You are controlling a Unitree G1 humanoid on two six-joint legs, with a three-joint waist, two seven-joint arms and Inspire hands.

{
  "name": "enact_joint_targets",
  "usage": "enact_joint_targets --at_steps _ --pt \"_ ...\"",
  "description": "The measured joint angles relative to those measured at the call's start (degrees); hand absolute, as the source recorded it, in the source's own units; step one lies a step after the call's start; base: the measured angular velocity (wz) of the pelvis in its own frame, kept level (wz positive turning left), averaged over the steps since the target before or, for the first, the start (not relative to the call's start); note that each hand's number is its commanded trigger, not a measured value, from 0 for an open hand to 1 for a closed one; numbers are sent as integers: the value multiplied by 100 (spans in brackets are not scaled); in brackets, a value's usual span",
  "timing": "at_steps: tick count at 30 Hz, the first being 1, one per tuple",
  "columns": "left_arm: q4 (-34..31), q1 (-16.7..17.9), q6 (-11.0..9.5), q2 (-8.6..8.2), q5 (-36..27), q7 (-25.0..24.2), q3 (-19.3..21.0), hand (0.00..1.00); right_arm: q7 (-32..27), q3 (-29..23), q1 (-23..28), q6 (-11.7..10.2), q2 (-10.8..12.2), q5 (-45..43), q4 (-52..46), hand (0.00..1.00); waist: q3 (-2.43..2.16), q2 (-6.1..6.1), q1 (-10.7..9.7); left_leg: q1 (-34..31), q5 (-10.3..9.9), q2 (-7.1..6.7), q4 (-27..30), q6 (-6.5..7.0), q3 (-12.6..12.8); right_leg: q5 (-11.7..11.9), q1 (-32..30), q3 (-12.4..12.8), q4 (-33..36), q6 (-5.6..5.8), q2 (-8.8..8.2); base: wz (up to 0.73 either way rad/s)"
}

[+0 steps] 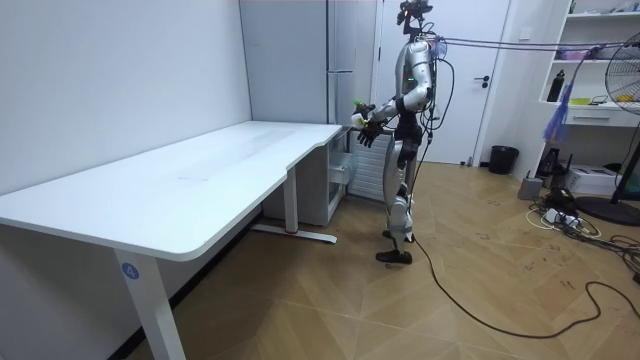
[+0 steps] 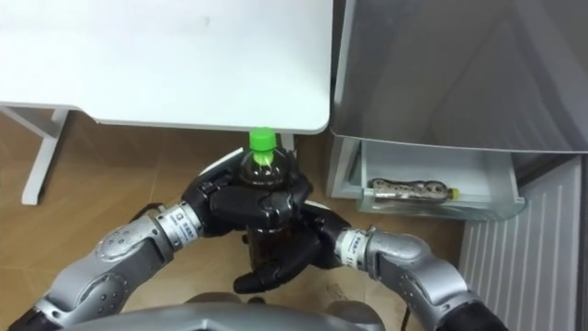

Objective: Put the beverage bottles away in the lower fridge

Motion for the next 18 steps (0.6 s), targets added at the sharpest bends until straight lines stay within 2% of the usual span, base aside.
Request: enact_joint_targets --at_steps 4,9,10,11,12,18 --pt "58 -130 0 29 74 -119 -30 100 -2 47 -38 0 -74 152 1 0 27 66 -12 -9 0 0 -8 -1 3 0 -8 -3 -1 0 5 0" --pt "61 -193 1 84 131 -174 -137 100 28 201 -63 0 -243 344 1 0 25 97 -4 -13 -1 2 -22 -1 7 0 -15 -8 -9 0 10 0" --pt "61 -196 1 90 131 -224 -133 100 56 206 -61 0 -265 396 1 47 24 99 -4 -13 -1 2 -21 -1 8 0 -15 -11 -11 0 9 0" --pt "61 -207 1 97 131 -255 -131 100 74 206 -62 0 -271 411 1 59 23 100 -1 -12 -1 1 -21 -1 9 0 -15 -12 -12 0 8 0" --pt "61 -212 1 104 131 -270 -129 100 79 206 -63 0 -271 417 1 100 22 100 0 -12 -1 1 -21 -1 9 0 -15 -12 -12 0 8 0" --pt "61 -218 1 97 134 -343 -111 100 116 205 -64 0 -274 441 1 100 17 104 2 -14 -1 1 -10 -1 9 0 -13 -16 -11 0 5 0"
